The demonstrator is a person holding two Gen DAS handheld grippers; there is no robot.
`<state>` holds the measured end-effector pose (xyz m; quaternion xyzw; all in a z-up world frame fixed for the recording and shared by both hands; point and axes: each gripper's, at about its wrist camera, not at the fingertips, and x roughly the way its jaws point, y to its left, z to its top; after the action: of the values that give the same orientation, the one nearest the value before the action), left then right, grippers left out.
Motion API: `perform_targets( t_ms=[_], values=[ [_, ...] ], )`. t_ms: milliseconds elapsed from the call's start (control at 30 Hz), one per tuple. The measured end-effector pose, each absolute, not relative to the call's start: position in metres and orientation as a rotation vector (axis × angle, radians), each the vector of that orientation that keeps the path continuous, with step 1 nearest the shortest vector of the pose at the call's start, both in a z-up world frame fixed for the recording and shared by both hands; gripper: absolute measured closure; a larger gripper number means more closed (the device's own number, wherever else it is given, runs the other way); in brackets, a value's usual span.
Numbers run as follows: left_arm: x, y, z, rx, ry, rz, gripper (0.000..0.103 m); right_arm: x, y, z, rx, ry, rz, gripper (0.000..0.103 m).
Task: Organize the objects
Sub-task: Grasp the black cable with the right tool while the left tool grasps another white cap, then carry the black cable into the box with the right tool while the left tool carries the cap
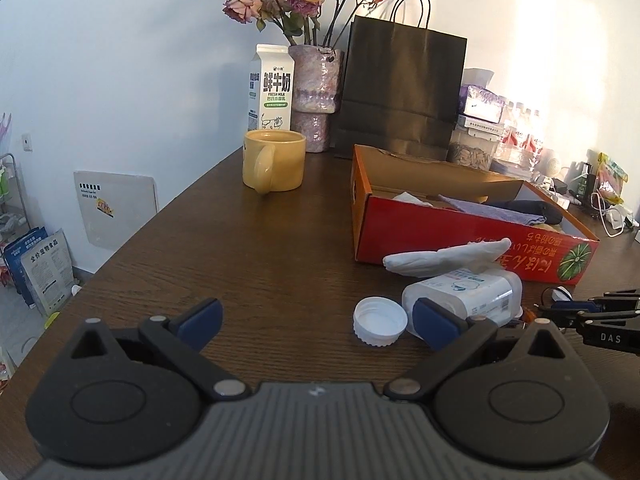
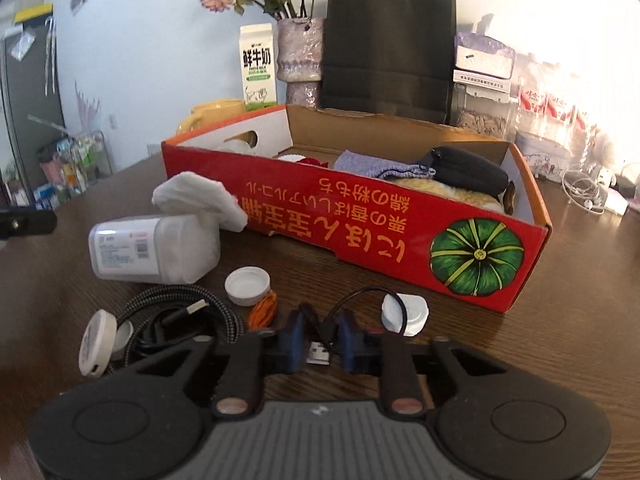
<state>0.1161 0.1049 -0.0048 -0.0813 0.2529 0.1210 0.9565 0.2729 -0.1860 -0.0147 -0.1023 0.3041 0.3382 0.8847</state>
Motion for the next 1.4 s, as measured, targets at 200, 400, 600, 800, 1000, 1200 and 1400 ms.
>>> perform_targets(
  t_ms=[200,400,600,800,1000,1200,1400],
  values=[
    [0.124,0.1,-0.01,-0.164,0.531,0.232,0.0,0.272,-0.188,-0.015,-0.212,0.614,0.701,0.089],
    [0.133,0.095,-0.02,-0.141,0.572,0.212,0.0,0.26,-0.197,-0.007,-0.184,0.513,0.668,0.09],
    [0.146,0.09,-0.033,-0.097,0.626,0.191,0.0,0.242,-0.205,0.002,-0.169,0.387,0.62,0.09],
    [0.164,0.084,-0.041,-0.029,0.661,0.189,0.002,0.239,-0.205,0.003,-0.17,0.371,0.627,0.089],
    [0.173,0.08,-0.042,0.017,0.659,0.179,0.016,0.237,-0.205,0.003,-0.17,0.369,0.632,0.09],
    [0.177,0.075,-0.038,0.058,0.65,0.097,0.062,0.236,-0.204,0.003,-0.174,0.368,0.635,0.089],
    [0.17,0.078,-0.039,0.007,0.635,0.113,0.062,0.235,-0.205,0.003,-0.168,0.366,0.629,0.089]
  ],
)
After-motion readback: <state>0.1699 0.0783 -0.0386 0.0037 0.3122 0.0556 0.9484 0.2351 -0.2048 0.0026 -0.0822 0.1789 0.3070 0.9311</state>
